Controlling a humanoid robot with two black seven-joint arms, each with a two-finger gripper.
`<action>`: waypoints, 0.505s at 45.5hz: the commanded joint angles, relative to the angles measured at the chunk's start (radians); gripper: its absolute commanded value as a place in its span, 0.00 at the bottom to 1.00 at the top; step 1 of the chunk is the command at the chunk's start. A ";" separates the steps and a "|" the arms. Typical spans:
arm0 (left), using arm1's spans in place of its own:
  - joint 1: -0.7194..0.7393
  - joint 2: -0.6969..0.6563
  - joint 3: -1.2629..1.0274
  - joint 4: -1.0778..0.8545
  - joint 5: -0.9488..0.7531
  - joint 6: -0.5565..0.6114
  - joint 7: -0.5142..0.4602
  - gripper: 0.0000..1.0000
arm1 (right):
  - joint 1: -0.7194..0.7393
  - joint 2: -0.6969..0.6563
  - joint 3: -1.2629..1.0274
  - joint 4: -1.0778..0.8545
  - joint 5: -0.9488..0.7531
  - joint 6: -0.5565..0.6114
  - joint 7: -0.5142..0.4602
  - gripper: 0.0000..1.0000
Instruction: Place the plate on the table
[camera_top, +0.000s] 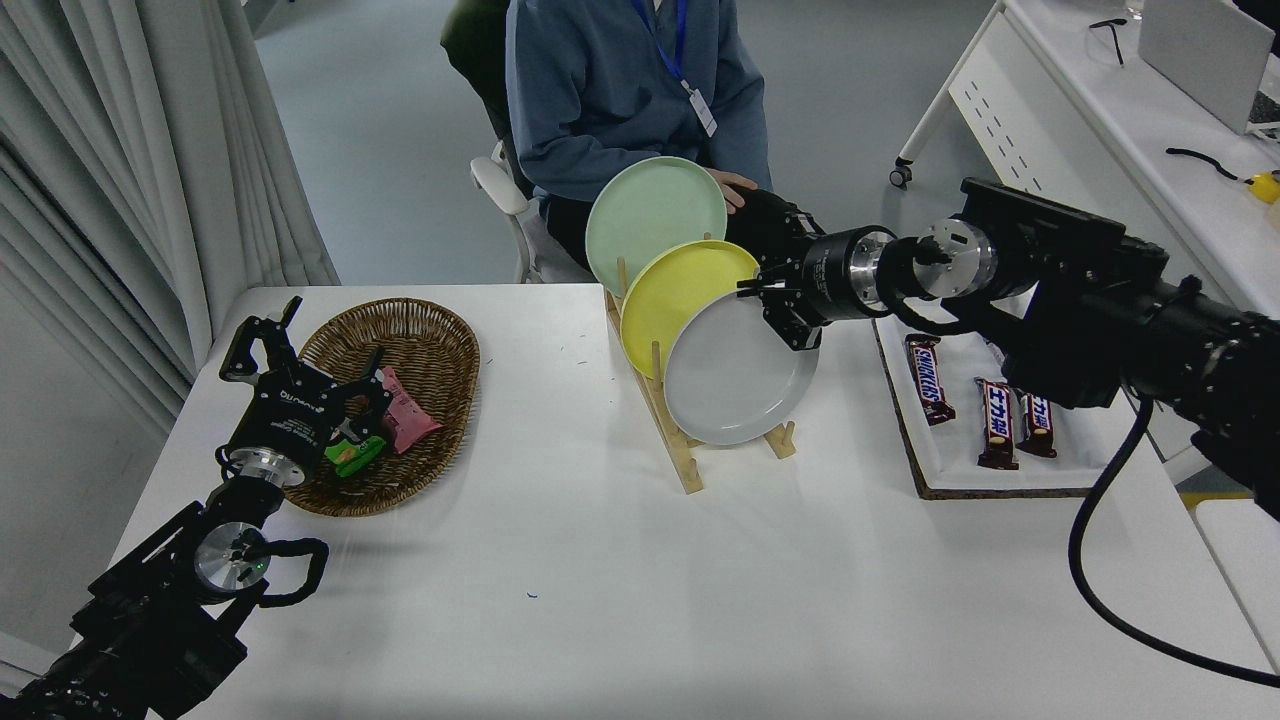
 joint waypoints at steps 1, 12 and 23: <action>0.000 0.000 0.000 -0.001 0.000 0.000 0.000 1.00 | 0.035 -0.040 0.113 0.004 0.010 -0.015 -0.088 0.00; 0.000 0.000 0.000 -0.001 0.000 0.000 0.000 1.00 | 0.050 -0.042 0.349 0.009 0.012 -0.127 -0.143 0.00; 0.000 0.000 0.000 0.001 0.000 0.000 0.000 1.00 | 0.084 -0.042 0.412 0.023 0.032 -0.260 -0.153 0.00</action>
